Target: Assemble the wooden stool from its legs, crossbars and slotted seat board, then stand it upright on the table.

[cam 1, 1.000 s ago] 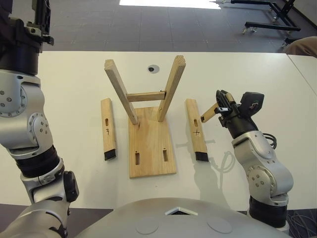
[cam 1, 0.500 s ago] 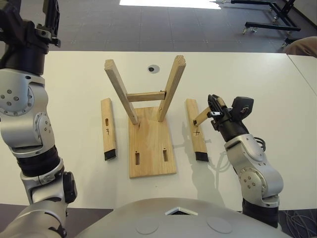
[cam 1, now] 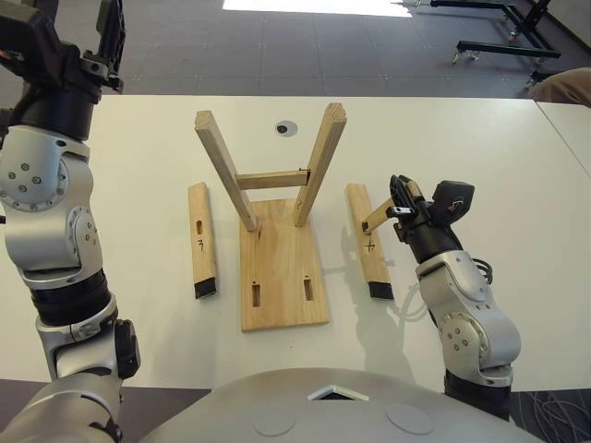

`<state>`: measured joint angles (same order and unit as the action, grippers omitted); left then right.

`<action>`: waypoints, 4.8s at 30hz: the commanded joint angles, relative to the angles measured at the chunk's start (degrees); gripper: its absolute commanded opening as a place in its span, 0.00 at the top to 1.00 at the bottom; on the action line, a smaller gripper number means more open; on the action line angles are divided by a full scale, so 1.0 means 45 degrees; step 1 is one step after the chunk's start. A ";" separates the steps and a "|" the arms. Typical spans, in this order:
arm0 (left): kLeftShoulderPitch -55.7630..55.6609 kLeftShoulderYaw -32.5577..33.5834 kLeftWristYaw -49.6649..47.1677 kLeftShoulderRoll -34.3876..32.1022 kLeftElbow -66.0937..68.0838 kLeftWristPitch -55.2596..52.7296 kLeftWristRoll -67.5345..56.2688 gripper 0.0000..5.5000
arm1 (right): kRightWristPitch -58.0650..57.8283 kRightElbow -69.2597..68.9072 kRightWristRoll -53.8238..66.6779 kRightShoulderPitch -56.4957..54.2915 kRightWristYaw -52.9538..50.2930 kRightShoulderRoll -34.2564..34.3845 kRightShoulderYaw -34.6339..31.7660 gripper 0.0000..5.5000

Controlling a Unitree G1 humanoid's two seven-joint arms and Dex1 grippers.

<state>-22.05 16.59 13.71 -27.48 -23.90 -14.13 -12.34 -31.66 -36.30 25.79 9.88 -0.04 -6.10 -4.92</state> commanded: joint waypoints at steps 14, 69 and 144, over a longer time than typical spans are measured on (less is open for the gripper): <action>-0.0227 -0.0139 0.0430 -0.0260 0.0296 0.0163 0.0122 0.49 | 0.0329 0.0220 -0.0205 0.0088 0.0170 0.0274 -0.0064 0.93; 0.0561 -0.0365 0.0150 0.0083 -0.0244 0.0454 0.0958 0.49 | -0.0087 0.2619 -0.1684 0.0119 0.1942 -0.1681 0.0236 0.93; 0.0776 -0.0040 0.0043 -0.0037 0.0166 0.0851 0.1284 0.49 | 0.0633 0.1983 0.0045 -0.4353 0.0817 -0.0822 -0.3467 0.38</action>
<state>-19.72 15.74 14.27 -27.51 -22.22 -9.62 -6.45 -28.08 -26.89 25.32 -11.17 3.20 -8.35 -19.26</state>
